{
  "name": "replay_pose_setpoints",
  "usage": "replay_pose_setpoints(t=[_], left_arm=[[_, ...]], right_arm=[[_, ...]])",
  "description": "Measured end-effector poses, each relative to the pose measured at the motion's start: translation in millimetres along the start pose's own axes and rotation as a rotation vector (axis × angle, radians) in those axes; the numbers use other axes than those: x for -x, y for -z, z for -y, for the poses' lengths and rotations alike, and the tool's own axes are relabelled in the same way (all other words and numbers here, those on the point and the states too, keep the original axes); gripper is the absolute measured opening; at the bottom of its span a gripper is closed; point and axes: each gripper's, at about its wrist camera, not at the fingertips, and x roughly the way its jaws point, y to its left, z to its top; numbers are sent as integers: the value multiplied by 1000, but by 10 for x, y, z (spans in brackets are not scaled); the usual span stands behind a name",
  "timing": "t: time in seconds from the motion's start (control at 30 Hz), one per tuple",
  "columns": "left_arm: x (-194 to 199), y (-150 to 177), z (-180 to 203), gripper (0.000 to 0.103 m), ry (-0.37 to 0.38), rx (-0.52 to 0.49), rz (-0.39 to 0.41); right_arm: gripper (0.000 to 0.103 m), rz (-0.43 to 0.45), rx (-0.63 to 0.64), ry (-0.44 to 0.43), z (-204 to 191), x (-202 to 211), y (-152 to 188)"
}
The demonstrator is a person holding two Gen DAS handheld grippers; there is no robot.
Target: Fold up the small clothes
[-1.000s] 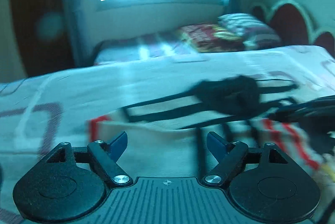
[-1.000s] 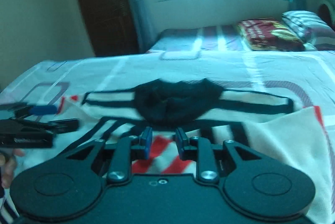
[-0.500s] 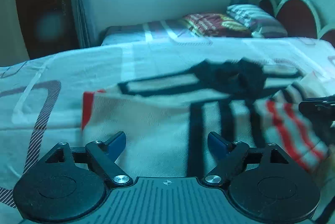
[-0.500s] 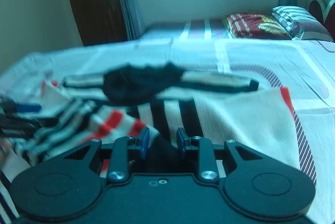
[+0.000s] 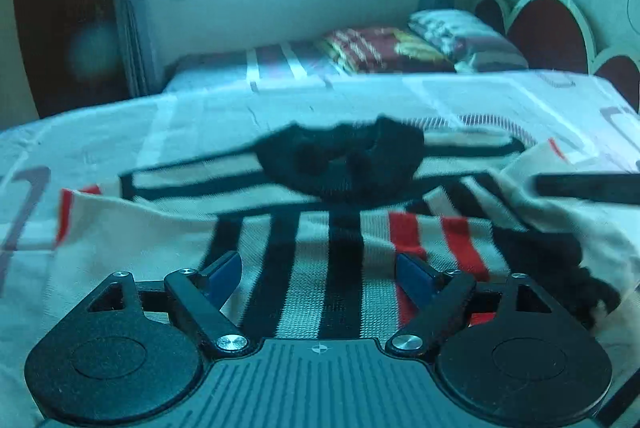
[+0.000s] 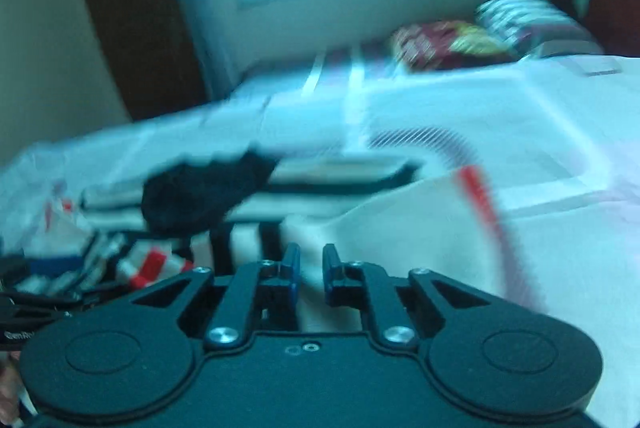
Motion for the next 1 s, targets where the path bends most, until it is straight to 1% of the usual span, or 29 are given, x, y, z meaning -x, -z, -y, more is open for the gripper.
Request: replay_pose_setpoints(t=[0.03, 0.1, 0.17, 0.2, 0.23, 0.3, 0.33, 0.4, 0.5, 0.53, 0.6, 0.63, 0.67, 0.7, 0.73, 0.8, 0.87, 0.9, 0.93, 0.97, 1.0], left_arm=[[59, 14, -14, 84, -3, 1, 10], [106, 67, -41, 84, -4, 7, 4], [63, 134, -19, 84, -16, -8, -20], [51, 170, -2, 84, -25, -9, -13], [45, 191, 13, 84, -32, -3, -4], [28, 192, 51, 85, -54, 0, -2], [22, 199, 70, 85, -64, -4, 0], [6, 219, 106, 88, -87, -17, 8], [18, 199, 111, 89, -100, -6, -1], [52, 181, 121, 89, -112, -5, -3], [187, 180, 155, 89, -124, -12, 37], [207, 197, 183, 89, -136, -25, 36], [174, 223, 206, 89, -145, -38, -1], [143, 258, 215, 89, -147, -35, -25], [152, 264, 200, 89, -149, -14, -22], [195, 204, 209, 89, -163, 2, -40], [303, 188, 243, 89, -144, -8, -7], [332, 197, 261, 89, -133, -17, -2], [314, 212, 285, 89, -131, -29, -21], [268, 237, 310, 89, -129, -39, -48], [218, 270, 323, 90, -129, -41, -67]], right_arm=[[15, 29, -19, 14, 105, 157, 4], [15, 48, -39, 33, 325, 409, 57], [15, 34, -35, 35, 454, 549, 154], [15, 22, -29, 23, 485, 575, 199], [15, 6, -15, 12, 489, 574, 253], [14, -58, 27, 12, 491, 484, 353], [14, -72, 52, 15, 476, 435, 422], [15, -31, 112, 26, 412, 432, 490], [16, -26, 136, 25, 396, 474, 488], [18, -19, 129, 18, 401, 518, 477], [26, 31, 128, 10, 415, 655, 460], [28, 43, 132, 8, 424, 686, 453], [28, 27, 133, -2, 451, 678, 442], [28, -13, 132, -16, 463, 613, 437], [28, -63, 149, -17, 451, 527, 447], [26, -46, 209, 7, 384, 552, 426], [26, 11, 174, -24, 397, 722, 360], [27, 24, 161, -29, 398, 777, 343], [27, 19, 161, -30, 386, 793, 350], [27, -4, 173, -35, 366, 772, 381], [27, -51, 189, -37, 331, 711, 441]])
